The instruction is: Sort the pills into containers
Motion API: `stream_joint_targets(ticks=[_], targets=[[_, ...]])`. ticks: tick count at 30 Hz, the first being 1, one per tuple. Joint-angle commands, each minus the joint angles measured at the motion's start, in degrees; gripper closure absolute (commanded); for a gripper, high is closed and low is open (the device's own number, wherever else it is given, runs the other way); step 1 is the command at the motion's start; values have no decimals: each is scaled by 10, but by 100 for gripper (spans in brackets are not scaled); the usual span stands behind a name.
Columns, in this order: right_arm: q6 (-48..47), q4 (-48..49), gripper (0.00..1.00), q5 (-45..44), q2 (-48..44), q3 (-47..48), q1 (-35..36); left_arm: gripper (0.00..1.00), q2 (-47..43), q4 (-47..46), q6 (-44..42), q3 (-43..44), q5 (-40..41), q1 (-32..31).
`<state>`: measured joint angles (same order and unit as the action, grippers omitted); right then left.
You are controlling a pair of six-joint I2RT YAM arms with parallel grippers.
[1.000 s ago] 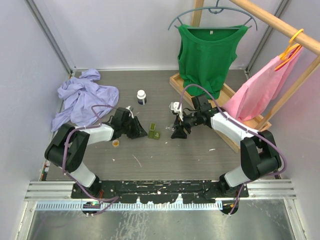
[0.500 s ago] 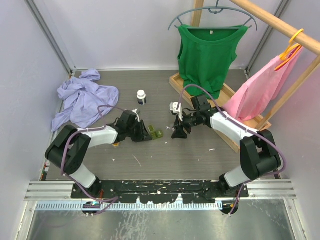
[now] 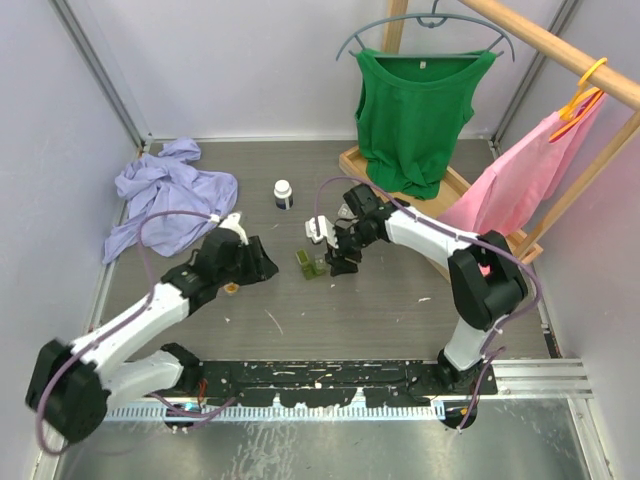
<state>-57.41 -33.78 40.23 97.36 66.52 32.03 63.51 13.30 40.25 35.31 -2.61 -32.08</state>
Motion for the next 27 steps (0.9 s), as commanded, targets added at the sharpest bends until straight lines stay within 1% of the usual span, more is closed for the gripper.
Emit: stream_joint_targets(ticks=[1, 3, 5, 6, 9, 11, 15, 19, 23, 27], targets=[[-66, -30, 99, -39, 26, 62, 11, 42, -142, 88, -69, -1, 83, 4], [-75, -35, 99, -50, 40, 74, 20, 26, -201, 119, -99, -2, 105, 4], [-83, -41, 99, -57, 51, 85, 25, 7, -254, 153, -114, 4, 125, 5], [-85, -44, 99, -62, 55, 88, 28, 0, -278, 173, -116, 13, 133, 5], [-89, -48, 99, -74, 62, 96, 35, 2, -331, 224, -133, 55, 147, 5], [-89, -50, 99, -76, 66, 98, 39, 2, -347, 259, -147, 86, 169, 5], [-85, -51, 99, -73, 76, 102, 43, 2, -340, 306, -205, 146, 206, 5], [-84, -50, 99, -95, 82, 103, 47, 2, -318, 336, -259, 180, 233, 5], [-79, -49, 99, -109, 86, 106, 50, 2, -314, 335, -304, 171, 251, 5], [-76, -49, 99, -126, 93, 107, 56, 2, -326, 306, -325, 130, 264, 5]])
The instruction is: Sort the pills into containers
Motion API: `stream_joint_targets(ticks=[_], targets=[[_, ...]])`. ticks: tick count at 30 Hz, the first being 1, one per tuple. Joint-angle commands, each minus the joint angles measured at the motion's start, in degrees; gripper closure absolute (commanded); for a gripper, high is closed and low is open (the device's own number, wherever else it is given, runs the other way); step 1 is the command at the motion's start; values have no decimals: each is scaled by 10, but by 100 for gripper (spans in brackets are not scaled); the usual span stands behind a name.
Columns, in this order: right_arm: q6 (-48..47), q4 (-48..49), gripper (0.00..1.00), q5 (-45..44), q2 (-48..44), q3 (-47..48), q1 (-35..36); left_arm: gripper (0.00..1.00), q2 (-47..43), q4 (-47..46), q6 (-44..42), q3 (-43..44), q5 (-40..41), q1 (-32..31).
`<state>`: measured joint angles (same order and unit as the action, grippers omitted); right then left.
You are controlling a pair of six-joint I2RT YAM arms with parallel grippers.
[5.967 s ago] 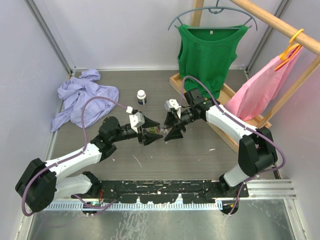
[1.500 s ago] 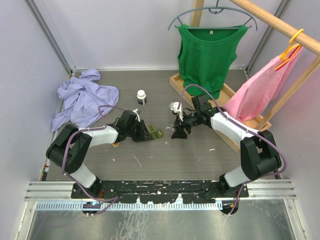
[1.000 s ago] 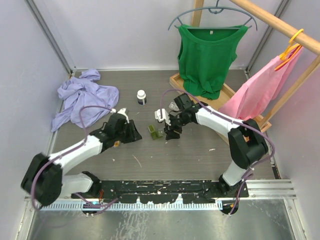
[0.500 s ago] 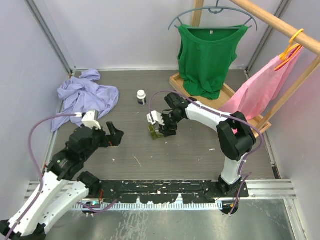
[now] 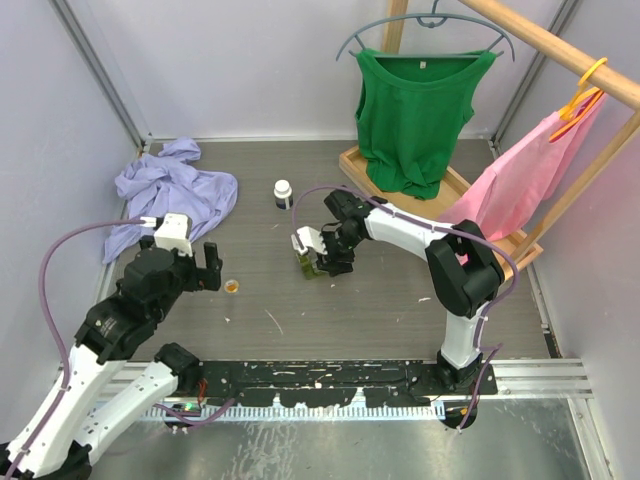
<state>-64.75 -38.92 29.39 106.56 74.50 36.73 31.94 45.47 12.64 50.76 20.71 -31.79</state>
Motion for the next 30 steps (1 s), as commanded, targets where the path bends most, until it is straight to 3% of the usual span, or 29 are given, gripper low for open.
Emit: stream_joint_targets(ticks=[1, 15, 30], targets=[[-2, 2, 99, -22, 1, 28, 10, 2, -11, -10, -49, -21, 31, 2], [5, -4, 99, -56, 8, 38, 27, 2, -122, -49, -67, -65, 64, 2], [18, -22, 99, -101, 19, 60, 50, 2, -116, -48, -69, -65, 61, 2]])
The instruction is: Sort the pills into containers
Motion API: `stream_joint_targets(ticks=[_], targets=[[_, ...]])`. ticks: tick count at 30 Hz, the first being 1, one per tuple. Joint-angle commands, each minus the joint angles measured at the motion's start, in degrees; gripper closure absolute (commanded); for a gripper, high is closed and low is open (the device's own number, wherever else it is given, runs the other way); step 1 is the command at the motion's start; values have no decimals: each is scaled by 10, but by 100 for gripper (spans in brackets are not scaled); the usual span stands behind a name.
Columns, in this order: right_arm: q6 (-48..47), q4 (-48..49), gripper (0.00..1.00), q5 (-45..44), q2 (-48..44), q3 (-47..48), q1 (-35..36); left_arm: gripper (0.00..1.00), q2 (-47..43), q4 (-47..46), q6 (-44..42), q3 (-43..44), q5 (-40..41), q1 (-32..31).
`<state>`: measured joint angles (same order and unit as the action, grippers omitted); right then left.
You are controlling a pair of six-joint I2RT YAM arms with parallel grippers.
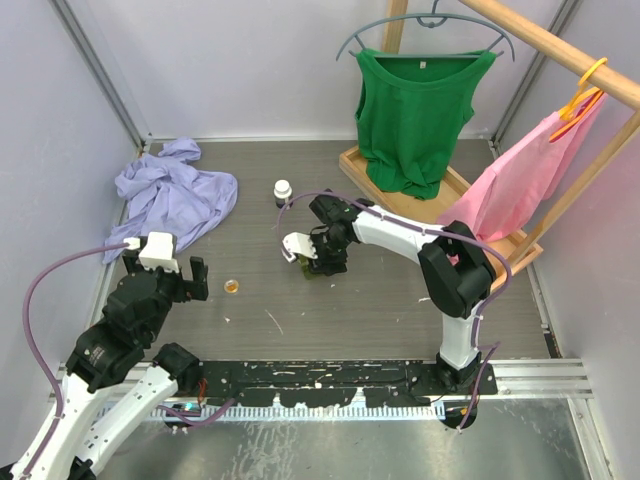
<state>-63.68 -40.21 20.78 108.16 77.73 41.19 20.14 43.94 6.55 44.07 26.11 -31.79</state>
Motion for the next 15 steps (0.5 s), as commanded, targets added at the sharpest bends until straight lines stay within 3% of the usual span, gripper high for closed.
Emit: stream_joint_targets(ticks=[1, 15], targets=[[7, -10, 99, -16, 4, 29, 6, 2, 2, -33, -7, 2, 7, 2], [19, -26, 99, -50, 14, 48, 23, 2, 2, -33, -8, 2, 5, 2]])
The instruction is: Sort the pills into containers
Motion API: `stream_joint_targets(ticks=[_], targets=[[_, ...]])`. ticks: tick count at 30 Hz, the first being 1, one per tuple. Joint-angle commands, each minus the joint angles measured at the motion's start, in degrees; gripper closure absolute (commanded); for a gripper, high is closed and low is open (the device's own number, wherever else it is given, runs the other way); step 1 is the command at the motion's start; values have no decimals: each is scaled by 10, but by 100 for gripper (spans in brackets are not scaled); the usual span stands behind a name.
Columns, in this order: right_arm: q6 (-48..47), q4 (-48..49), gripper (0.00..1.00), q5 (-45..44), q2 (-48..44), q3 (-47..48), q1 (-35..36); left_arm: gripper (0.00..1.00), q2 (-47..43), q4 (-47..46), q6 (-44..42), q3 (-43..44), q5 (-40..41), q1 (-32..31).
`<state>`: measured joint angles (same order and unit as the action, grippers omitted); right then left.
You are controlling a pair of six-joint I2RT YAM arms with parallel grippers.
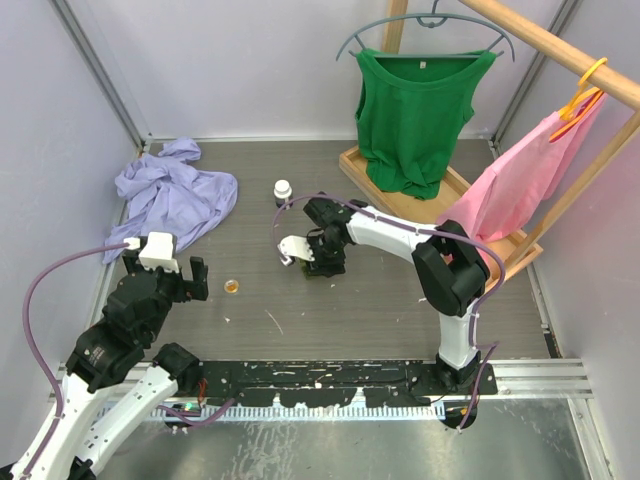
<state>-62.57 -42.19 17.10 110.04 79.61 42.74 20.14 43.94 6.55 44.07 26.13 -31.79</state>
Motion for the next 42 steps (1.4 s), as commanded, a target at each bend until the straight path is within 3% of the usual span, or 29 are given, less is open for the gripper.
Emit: stream_joint_targets(ticks=[1, 42], targets=[[8, -8, 99, -14, -4, 29, 7, 2, 2, -33, -9, 2, 4, 2], [37, -35, 99, -52, -6, 51, 20, 2, 5, -33, -9, 3, 0, 2]])
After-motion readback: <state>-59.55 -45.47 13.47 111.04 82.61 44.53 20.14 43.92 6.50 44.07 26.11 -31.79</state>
